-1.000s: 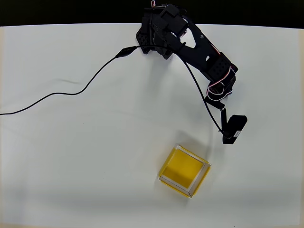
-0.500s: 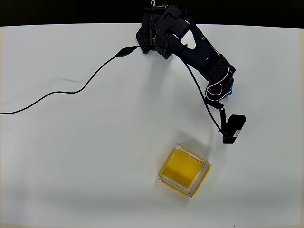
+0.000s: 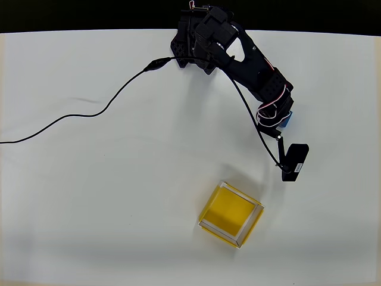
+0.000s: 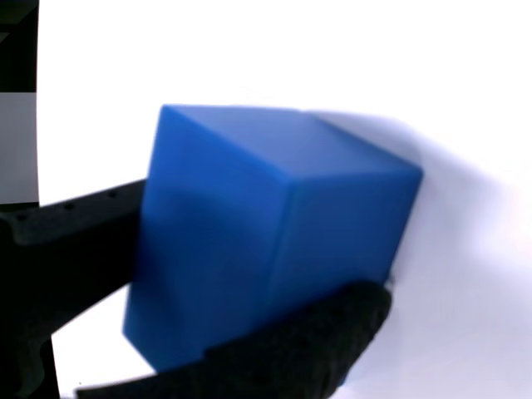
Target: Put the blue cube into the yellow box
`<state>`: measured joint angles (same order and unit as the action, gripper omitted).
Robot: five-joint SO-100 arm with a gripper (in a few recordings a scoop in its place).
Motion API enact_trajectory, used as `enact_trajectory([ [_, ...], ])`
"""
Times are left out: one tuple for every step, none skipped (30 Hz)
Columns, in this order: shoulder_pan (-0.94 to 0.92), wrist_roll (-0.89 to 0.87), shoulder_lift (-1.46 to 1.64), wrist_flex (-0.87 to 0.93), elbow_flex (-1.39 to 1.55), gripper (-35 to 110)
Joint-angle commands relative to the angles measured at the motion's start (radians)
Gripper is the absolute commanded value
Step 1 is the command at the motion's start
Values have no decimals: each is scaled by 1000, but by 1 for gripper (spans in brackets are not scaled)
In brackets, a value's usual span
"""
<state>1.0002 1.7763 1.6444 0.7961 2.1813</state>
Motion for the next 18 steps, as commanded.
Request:
enact_trajectory([
  [-20, 32, 46, -15, -6, 20],
  [-31, 38, 51, -25, -5, 20],
  [-43, 41, 55, -37, -5, 19],
  [-57, 48, 61, -43, -5, 19],
  [-72, 57, 72, -54, -5, 19],
  [-91, 60, 83, -74, -5, 18],
  [-110, 67, 94, -87, -8, 18],
  [-130, 77, 107, -95, -15, 18],
  [-150, 84, 124, -106, -18, 18],
  [-175, 100, 141, -110, -23, 18],
  [-199, 115, 160, -121, -28, 18],
  [-225, 132, 178, -133, -32, 18],
  [-253, 149, 195, -144, -41, 18],
  [-278, 161, 210, -155, -54, 18],
  [-304, 175, 225, -167, -66, 18],
  [-328, 187, 238, -178, -78, 17],
  [-350, 196, 249, -195, -91, 17],
  [-370, 209, 261, -199, -109, 17],
])
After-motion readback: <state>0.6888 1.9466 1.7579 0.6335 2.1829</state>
